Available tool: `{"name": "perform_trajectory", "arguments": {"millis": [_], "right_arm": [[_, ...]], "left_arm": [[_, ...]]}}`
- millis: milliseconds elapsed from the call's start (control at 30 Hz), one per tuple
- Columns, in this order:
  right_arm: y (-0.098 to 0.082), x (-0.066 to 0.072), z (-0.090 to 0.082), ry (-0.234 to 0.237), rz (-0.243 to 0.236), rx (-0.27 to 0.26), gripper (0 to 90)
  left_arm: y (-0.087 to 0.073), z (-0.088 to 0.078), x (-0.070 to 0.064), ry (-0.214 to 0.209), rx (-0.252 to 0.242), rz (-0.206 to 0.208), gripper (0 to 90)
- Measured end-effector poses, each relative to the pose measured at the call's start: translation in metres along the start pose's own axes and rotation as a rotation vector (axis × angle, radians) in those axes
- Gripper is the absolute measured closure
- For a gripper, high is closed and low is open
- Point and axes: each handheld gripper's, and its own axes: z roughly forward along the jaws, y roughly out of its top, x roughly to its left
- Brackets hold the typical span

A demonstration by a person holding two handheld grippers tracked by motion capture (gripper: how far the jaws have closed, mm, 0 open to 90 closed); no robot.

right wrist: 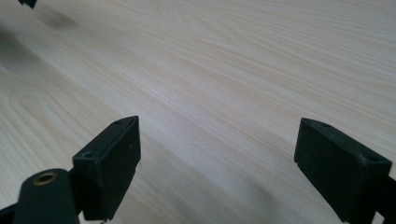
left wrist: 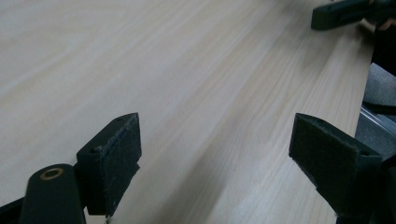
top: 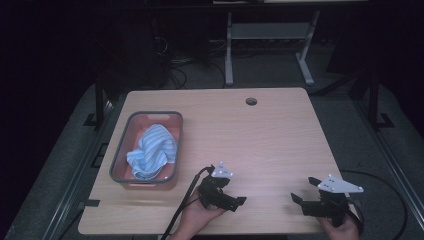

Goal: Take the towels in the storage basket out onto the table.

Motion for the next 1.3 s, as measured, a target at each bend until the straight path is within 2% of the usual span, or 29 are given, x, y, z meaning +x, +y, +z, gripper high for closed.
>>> {"name": "perform_trajectory", "arguments": {"millis": [33, 100, 167, 300, 333, 433, 467, 667, 867, 1067, 1300], "right_arm": [[0.000, 0.000, 0.000, -0.003, -0.003, -0.001, 14.1], [0.000, -0.001, 0.000, -0.003, -0.001, 0.000, 14.1], [0.000, -0.001, 0.000, -0.006, 0.004, 0.002, 14.1], [0.000, -0.001, -0.002, -0.012, 0.013, 0.002, 14.1], [0.001, -0.001, -0.002, -0.019, 0.006, -0.002, 14.1], [0.001, -0.001, -0.002, -0.019, 0.009, -0.001, 14.1], [0.001, -0.002, -0.002, -0.020, 0.007, 0.002, 14.1], [0.001, -0.003, -0.002, -0.022, 0.008, 0.002, 14.1], [0.002, -0.002, -0.003, -0.023, 0.009, 0.000, 14.1], [0.003, -0.003, -0.002, -0.022, 0.003, -0.003, 14.1], [0.004, -0.001, -0.002, -0.022, 0.003, -0.001, 14.1]], "left_arm": [[0.004, -0.002, 0.000, -0.007, -0.015, -0.013, 16.7], [0.007, -0.003, 0.001, -0.008, -0.018, -0.007, 16.7], [0.020, -0.008, 0.006, 0.000, -0.012, -0.011, 16.7], [0.030, -0.015, 0.013, -0.001, -0.013, -0.022, 16.7], [0.038, -0.020, 0.017, -0.001, -0.013, -0.025, 16.7], [0.045, -0.025, 0.021, 0.002, -0.009, -0.023, 16.8], [0.052, -0.028, 0.026, -0.014, -0.008, -0.036, 16.8], [0.067, -0.035, 0.033, -0.011, 0.012, -0.035, 16.9], [0.082, -0.047, 0.044, 0.025, 0.014, -0.038, 17.0], [0.089, -0.065, 0.060, 0.078, 0.027, -0.041, 17.2], [0.089, -0.090, 0.082, 0.120, 0.003, -0.088, 17.5]]}}
